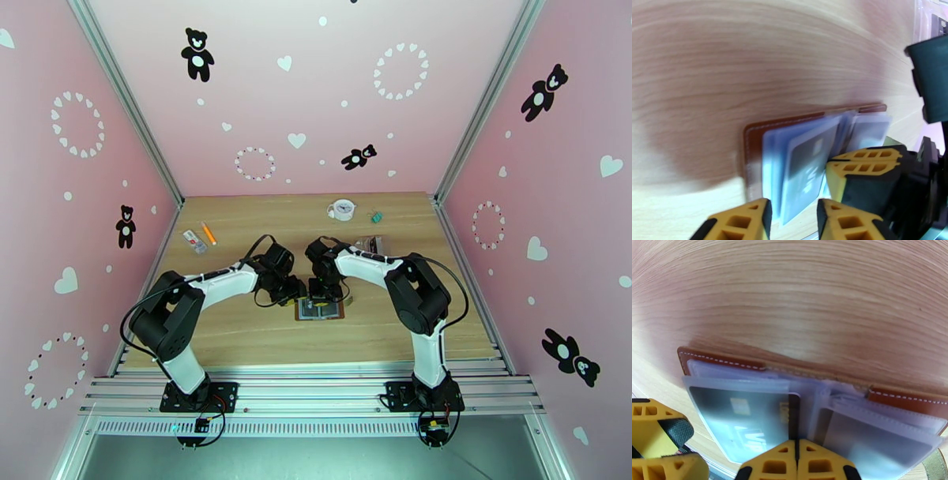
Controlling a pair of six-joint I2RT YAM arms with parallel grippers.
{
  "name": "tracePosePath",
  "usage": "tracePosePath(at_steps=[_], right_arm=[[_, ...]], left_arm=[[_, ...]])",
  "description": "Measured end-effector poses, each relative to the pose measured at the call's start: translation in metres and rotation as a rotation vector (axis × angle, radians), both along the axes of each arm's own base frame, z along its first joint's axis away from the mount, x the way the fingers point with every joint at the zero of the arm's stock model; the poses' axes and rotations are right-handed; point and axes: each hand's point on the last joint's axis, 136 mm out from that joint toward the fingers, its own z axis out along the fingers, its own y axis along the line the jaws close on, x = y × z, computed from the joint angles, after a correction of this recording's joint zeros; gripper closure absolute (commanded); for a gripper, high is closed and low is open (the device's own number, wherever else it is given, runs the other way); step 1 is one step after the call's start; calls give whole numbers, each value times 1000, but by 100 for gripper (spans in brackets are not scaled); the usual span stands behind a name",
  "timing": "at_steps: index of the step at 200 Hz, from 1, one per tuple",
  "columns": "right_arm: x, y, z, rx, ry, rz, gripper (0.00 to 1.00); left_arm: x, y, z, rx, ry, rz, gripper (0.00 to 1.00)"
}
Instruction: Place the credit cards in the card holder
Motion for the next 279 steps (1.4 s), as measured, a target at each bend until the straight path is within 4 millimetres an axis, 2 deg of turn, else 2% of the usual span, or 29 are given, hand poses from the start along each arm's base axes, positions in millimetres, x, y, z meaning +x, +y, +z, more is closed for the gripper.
tracePosePath(at_steps=[91, 265, 279], right_arm=[[0, 0, 0, 1, 0, 0, 100], [0, 0, 2, 4, -10, 7, 100], [1, -1, 3, 0, -13, 7, 94]], left_arm=[[-6, -5, -14, 13, 40, -19, 64], [-6, -16, -10, -8, 13, -42, 64], [-5, -17, -8, -11, 11, -43, 64]])
